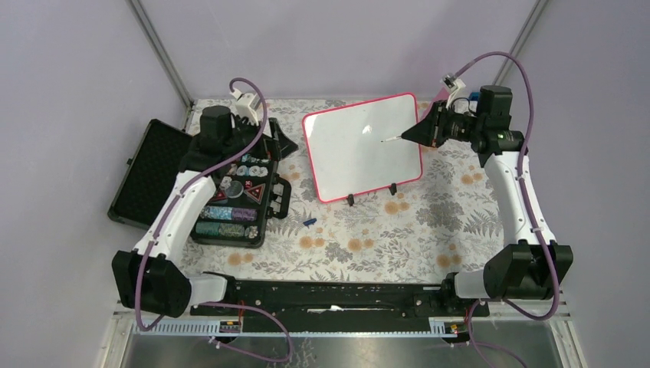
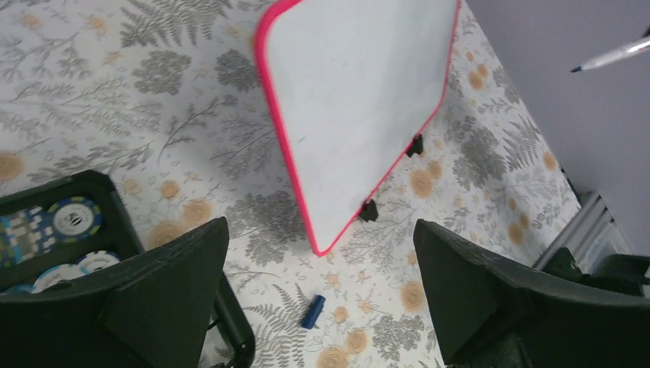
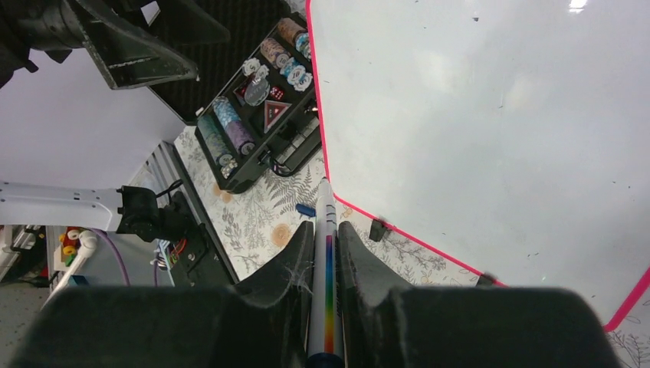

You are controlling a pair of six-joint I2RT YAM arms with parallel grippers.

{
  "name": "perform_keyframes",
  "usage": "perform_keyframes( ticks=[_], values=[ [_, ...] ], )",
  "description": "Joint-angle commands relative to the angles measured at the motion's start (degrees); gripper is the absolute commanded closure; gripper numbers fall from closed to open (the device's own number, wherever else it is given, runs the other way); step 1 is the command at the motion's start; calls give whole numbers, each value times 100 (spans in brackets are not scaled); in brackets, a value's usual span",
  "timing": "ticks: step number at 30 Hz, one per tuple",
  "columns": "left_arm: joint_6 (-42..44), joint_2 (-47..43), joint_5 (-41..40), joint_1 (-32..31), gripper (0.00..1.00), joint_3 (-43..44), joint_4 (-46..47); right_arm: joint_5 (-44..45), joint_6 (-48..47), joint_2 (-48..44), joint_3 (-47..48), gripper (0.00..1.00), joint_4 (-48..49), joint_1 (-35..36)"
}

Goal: Write a sentence on the whiteboard

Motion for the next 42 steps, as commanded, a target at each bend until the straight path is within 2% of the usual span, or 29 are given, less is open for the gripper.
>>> perform_keyframes(
  ticks=[1, 5, 7, 10, 14, 21, 28, 33, 37, 42],
  values=[
    [58, 185, 196, 245, 1, -524, 512, 188, -179, 26, -29, 100, 376, 200],
    [-434, 354, -113, 263, 1, -964, 1257, 441, -257, -76, -357, 100, 473, 497],
    [-450, 442, 194, 254, 2, -1157, 1728, 458, -452, -72, -408, 100, 437, 578],
    [-191, 868, 748, 254, 4, -1061, 1784, 434, -475, -34, -416, 100, 420, 614],
    [-215, 1339, 991, 254, 15, -1059, 2184, 352, -499, -26, -436, 100, 409, 656],
    [-329, 1882, 1337, 254, 25, -784, 2580, 404, -669, 16, -385, 100, 269, 768],
    [-546, 2032, 1926, 245, 29, -827, 3405, 745, -605, 166, -298, 100, 585, 991],
    [-612, 2381, 2051, 182, 32, -450, 3411, 1081, -597, 439, -24, 100, 862, 1299],
    [-634, 2686, 2031, 150, 47, -71, 3379, 1205, -612, 669, 200, 100, 963, 1505],
    [-460, 3098, 2048, 149, 74, 337, 3248, 1214, -588, 808, 321, 100, 1105, 1613]
  ],
)
